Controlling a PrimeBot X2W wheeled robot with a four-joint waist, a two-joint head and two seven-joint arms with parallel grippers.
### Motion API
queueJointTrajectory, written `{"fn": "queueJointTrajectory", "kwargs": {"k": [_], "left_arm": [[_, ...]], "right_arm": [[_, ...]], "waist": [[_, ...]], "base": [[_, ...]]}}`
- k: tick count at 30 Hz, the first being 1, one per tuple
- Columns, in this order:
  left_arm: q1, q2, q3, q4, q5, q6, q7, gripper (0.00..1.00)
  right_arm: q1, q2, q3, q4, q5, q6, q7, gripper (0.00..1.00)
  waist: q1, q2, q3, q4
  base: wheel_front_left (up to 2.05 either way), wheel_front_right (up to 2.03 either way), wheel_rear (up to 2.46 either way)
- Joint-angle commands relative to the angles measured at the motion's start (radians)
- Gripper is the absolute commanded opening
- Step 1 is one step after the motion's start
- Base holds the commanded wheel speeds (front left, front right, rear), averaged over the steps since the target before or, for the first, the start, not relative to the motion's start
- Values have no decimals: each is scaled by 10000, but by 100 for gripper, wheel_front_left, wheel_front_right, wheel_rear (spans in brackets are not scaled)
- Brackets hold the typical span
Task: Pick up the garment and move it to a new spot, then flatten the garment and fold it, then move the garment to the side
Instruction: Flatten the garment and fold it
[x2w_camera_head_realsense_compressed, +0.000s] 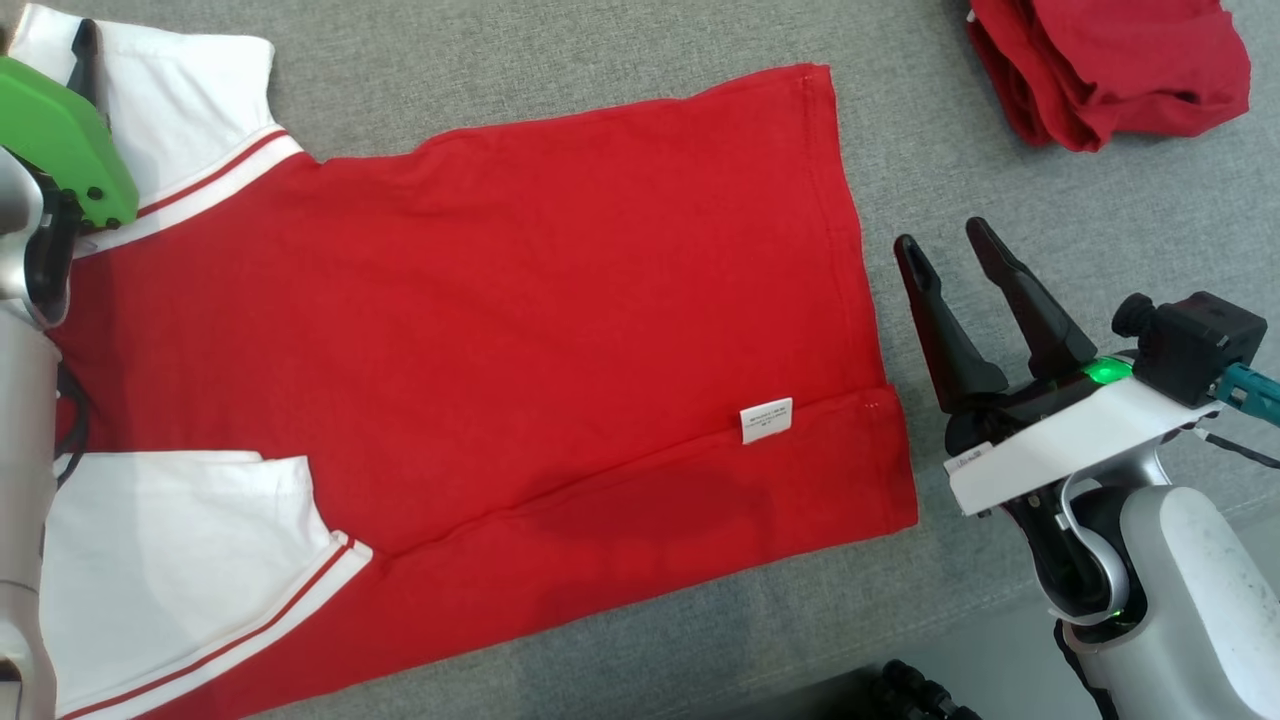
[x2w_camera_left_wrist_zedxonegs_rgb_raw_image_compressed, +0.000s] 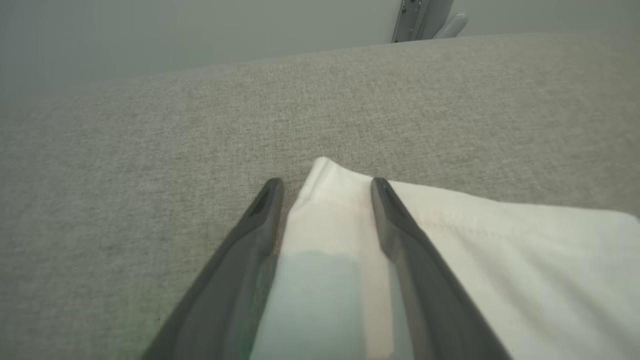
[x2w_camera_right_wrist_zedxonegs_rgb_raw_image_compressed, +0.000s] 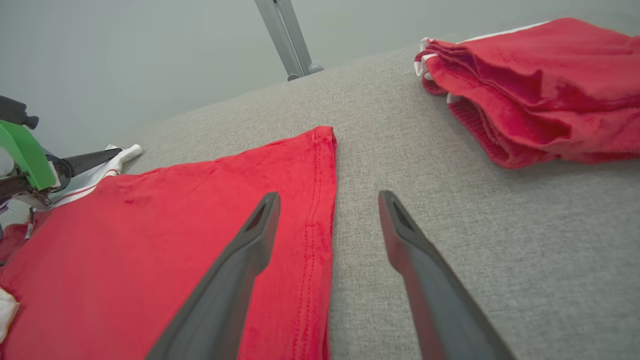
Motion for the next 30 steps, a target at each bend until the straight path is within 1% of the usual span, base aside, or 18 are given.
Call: {"fn": "queueJointTrajectory", "kwargs": {"k": [1, 2, 3, 6, 10, 15, 19, 20, 21, 26, 30], "left_arm": [[186, -132, -148, 354, -13, -128, 111, 29], [178, -164, -190, 410, -23, -187, 68, 5], [172, -191, -234, 453, -28, -229, 30, 0], [197, -281, -374, 525, -38, -359, -165, 0], [269, -435, -542, 519, -90, -514, -605, 0], [487, -759, -720, 316, -319, -661, -1210, 0], [629, -968, -915, -38, -464, -713, -1599, 0], [661, -1002, -997, -134, -449, -727, -1679, 0], [661, -1002, -997, -134, -449, -727, -1679, 0], [759, -1140, -1277, -502, -531, -749, -1840, 0], [838, -1146, -1424, -663, -668, -757, -1937, 0]], "right_arm": [[-143, -78, -60, -71, 48, -5, 9, 100], [-183, -111, -81, -78, 42, -5, 39, 100], [-246, -157, -121, -63, 4, -5, 59, 100], [-452, -305, -166, 85, -137, -5, 238, 100], [-1032, -705, -60, 590, -313, -5, 672, 100], [-1987, -1243, 274, 1657, -435, -5, 1322, 100], [-2874, -1456, 696, 2769, -468, -5, 1691, 100], [-3096, -1492, 779, 3113, -479, -5, 1758, 100], [-3096, -1492, 779, 3113, -479, -5, 1758, 100], [-4231, -1489, 1089, 4858, -574, -5, 1963, 100], [-4918, -1384, 1451, 6028, -509, -5, 2031, 100]], "waist": [[-1, 29, -80, 72], [-1, 29, -123, 109], [-1, 29, -177, 150], [-1, 29, -404, 313], [-1, 29, -861, 619], [-1, 29, -1413, 1125], [-1, 29, -1524, 1551], [-1, 29, -1527, 1657], [-1, 29, -1527, 1657], [-1, 29, -1386, 2095], [-1, 29, -1278, 2294]], "base": [[0, 0, 0], [0, 0, 0], [0, 0, 0], [0, 0, 0], [0, 0, 0], [0, 0, 0], [0, 0, 0], [0, 0, 0], [0, 0, 0], [0, 0, 0], [0, 0, 0]]}}
